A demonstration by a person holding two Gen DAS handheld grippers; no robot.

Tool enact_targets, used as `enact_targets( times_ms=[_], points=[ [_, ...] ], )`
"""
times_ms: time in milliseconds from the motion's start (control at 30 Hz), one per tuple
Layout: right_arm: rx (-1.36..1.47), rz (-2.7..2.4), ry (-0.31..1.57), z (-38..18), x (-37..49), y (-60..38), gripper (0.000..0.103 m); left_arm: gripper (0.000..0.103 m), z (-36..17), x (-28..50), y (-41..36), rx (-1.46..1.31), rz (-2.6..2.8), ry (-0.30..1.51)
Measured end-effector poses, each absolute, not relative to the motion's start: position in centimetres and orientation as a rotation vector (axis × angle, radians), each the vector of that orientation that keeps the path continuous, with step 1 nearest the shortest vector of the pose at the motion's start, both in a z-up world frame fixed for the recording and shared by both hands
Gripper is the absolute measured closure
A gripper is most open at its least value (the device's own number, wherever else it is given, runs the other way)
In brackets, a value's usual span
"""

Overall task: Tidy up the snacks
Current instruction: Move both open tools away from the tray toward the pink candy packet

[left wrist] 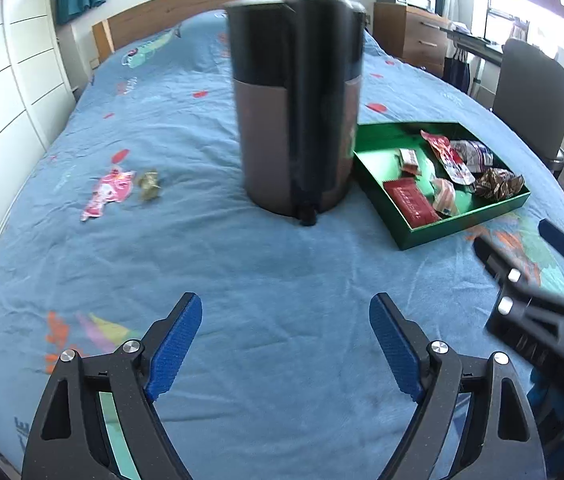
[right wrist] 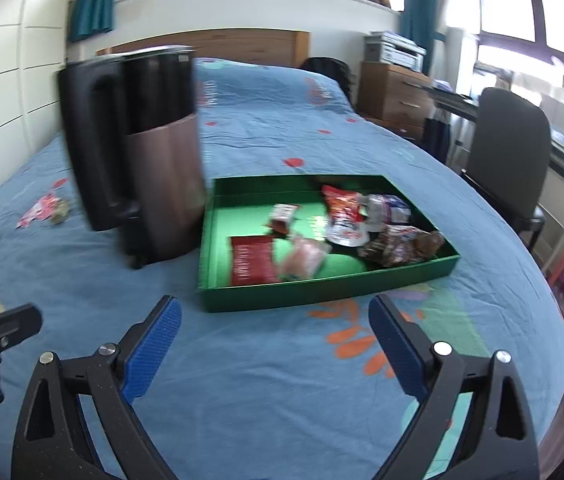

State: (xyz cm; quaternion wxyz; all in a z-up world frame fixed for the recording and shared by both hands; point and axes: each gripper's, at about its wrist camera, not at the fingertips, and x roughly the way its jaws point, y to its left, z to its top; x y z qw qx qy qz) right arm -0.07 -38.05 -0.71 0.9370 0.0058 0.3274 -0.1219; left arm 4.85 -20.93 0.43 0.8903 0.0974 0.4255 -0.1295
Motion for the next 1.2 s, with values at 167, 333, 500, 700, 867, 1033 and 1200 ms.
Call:
enact_targets(
  times_ms=[167,333,500,700,867,1033,1200],
  points=[
    [-0.038,-0.163,0.643,1.1,-1.0,-33.3,0.000,0.019,2.2,3.6,-17.7,0.186,-0.239,0.850],
    [-0.053,-0.125,0.651,2.4,-1.1,-30.4,0.000,0.018,2.9,2.9,-14.2,0.174,-0.198,0.845],
    [-0.067,-0.083,0.663,3.2,-1.4,-27.7,0.000,0.016,3.5,2.1,-9.9,0.147,-0.134,0.834],
    [-0.095,-0.034,0.654,4.3,-1.6,-24.2,0.000,0.016,4.0,1.0,-6.6,0.130,-0.099,0.822],
    [-0.117,0.012,0.639,5.1,-1.5,-21.2,0.000,0.016,4.6,0.3,-4.5,0.117,-0.079,0.806],
    [-0.132,0.057,0.645,5.3,-1.3,-19.0,0.000,0.016,4.7,0.2,-2.3,0.090,-0.056,0.799],
    [-0.143,0.089,0.660,4.9,-0.5,-17.0,0.000,0.016,4.1,0.7,-0.7,0.070,-0.035,0.807]
  ],
)
